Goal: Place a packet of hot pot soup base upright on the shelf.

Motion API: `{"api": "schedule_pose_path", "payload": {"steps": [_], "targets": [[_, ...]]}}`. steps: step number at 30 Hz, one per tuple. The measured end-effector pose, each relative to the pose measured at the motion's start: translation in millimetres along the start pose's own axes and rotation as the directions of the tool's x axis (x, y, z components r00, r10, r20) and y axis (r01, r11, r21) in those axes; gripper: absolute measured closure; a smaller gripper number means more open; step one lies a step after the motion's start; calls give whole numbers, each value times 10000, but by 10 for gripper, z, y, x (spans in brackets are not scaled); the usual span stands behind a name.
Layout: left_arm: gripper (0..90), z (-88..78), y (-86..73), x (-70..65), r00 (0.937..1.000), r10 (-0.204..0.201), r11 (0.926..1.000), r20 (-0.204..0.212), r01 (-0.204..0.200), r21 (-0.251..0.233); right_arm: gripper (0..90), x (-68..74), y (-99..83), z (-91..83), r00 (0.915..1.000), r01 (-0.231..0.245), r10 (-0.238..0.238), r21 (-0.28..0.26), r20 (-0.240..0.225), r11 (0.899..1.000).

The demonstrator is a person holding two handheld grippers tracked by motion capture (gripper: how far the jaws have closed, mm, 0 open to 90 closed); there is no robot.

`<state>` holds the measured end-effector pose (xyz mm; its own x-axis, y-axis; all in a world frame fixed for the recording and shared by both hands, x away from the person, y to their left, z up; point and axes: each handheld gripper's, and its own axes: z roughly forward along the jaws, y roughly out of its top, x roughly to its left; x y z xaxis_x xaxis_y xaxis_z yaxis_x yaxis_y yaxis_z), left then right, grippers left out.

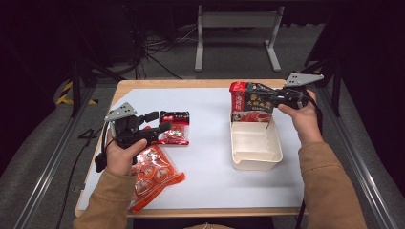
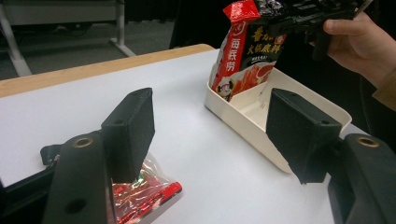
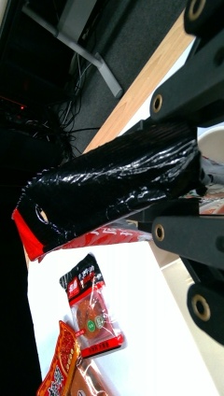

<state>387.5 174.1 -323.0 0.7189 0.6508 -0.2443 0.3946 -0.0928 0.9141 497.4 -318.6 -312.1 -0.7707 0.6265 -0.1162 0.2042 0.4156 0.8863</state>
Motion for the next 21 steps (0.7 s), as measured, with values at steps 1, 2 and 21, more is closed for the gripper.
{"api": "schedule_pose_path", "payload": {"steps": [1, 2, 21], "targets": [[335, -1, 0, 1, 10000, 6, 10000, -16, -6, 1, 711, -2, -8, -4, 10000, -56, 56, 5, 18, 10000], [335, -3, 0, 2, 10000, 11, 10000, -14, -11, 0, 711, -3, -14, -7, 10000, -85, 85, -1, 27, 10000], [331, -49, -5, 49, 9999, -10, 10000, -106, 11, 80, 403, -2, -52, -100, 9903, -1340, 1330, 240, 401, 9907]]}}
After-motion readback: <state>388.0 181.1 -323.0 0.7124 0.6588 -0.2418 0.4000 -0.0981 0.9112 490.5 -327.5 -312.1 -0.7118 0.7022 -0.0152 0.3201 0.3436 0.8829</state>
